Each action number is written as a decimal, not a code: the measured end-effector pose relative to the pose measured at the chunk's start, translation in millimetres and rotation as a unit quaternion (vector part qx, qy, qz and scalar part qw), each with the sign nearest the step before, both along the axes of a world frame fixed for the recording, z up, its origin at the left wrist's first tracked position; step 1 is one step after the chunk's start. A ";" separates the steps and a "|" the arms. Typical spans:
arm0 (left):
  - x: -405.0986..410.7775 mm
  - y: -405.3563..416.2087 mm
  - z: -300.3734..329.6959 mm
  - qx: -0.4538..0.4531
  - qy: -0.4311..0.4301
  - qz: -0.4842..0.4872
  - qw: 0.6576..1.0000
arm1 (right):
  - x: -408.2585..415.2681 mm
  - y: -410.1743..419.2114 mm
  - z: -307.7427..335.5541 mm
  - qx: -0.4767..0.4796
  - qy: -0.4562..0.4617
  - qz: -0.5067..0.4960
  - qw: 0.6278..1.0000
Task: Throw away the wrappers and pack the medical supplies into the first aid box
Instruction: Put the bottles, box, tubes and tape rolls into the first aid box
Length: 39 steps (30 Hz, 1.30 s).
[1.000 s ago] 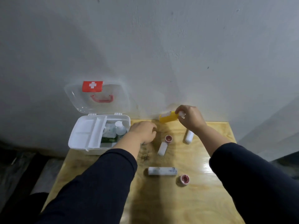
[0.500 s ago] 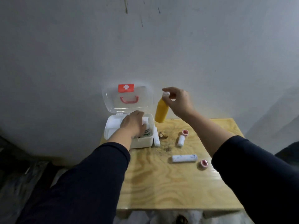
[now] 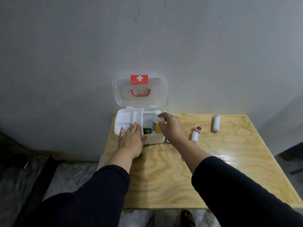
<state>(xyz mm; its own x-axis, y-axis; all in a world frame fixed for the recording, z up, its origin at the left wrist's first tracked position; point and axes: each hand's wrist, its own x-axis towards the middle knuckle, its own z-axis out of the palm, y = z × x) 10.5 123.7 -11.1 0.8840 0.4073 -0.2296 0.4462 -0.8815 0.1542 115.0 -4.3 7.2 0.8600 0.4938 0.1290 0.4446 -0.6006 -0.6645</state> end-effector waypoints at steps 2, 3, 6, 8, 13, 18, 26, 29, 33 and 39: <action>-0.4 0.1 -3.3 0.016 -0.003 -0.004 1.000 | 3.7 4.3 -5.4 -0.012 -0.003 -0.015 1.000; -0.8 0.0 -4.7 0.024 -0.007 -0.005 1.000 | 5.1 6.2 -6.9 -0.023 -0.004 -0.017 1.000; -2.2 -1.2 -5.5 0.034 -0.013 -0.003 0.999 | 7.0 8.0 -6.8 -0.025 0.008 -0.003 1.000; -2.6 -1.7 -3.9 0.026 -0.018 -0.001 0.999 | 7.5 3.6 -1.7 -0.001 0.023 0.005 1.000; 0.6 -0.1 -2.8 0.004 -0.039 0.017 0.999 | 8.7 -42.2 3.0 -0.011 0.010 -0.037 0.999; 1.2 -1.0 -8.9 0.031 -0.044 0.023 0.998 | -5.8 -113.3 -21.0 -0.223 0.039 0.046 0.973; -0.1 -1.9 -10.2 0.043 -0.065 0.024 0.997 | -10.9 -135.8 -59.7 -0.278 -0.022 0.046 0.959; -0.9 5.8 -8.6 0.021 -0.097 0.028 0.995 | -6.3 -113.0 -59.7 -0.224 -0.011 0.013 0.974; 3.7 24.0 -6.6 0.026 -0.059 0.041 0.997 | 4.3 -78.7 -55.8 -0.169 0.031 -0.038 0.984; 5.3 25.7 -13.5 0.045 -0.048 0.043 0.997 | 37.4 -30.8 -52.6 -0.137 0.091 -0.104 0.981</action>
